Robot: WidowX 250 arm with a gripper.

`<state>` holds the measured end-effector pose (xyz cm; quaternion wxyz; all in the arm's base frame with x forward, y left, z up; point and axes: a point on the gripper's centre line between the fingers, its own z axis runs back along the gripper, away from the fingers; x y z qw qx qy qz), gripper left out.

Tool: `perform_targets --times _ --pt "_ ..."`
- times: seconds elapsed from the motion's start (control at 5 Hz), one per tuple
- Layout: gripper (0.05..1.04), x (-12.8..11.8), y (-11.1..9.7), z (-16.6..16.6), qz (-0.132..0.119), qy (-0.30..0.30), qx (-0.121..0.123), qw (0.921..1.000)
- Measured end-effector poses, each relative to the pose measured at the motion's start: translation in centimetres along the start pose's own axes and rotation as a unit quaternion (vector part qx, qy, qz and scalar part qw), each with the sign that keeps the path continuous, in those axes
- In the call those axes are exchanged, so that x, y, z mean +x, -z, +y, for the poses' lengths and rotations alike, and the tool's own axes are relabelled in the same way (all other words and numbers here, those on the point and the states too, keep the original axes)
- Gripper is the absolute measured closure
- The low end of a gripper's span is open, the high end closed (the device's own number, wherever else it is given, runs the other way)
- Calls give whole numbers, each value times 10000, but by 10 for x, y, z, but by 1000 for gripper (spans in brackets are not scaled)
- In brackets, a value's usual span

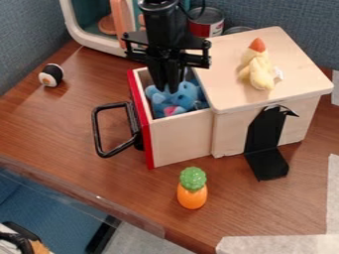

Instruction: The blue stuffed animal is entering the box

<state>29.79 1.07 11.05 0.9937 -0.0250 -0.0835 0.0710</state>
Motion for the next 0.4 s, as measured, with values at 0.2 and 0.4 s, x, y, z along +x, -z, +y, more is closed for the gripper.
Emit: perform_targets --times 0.2,0.4 --pt "581 -3 -4 6 100 -167 186 9996" --pt "267 2 -32 7 -186 87 133 9997"
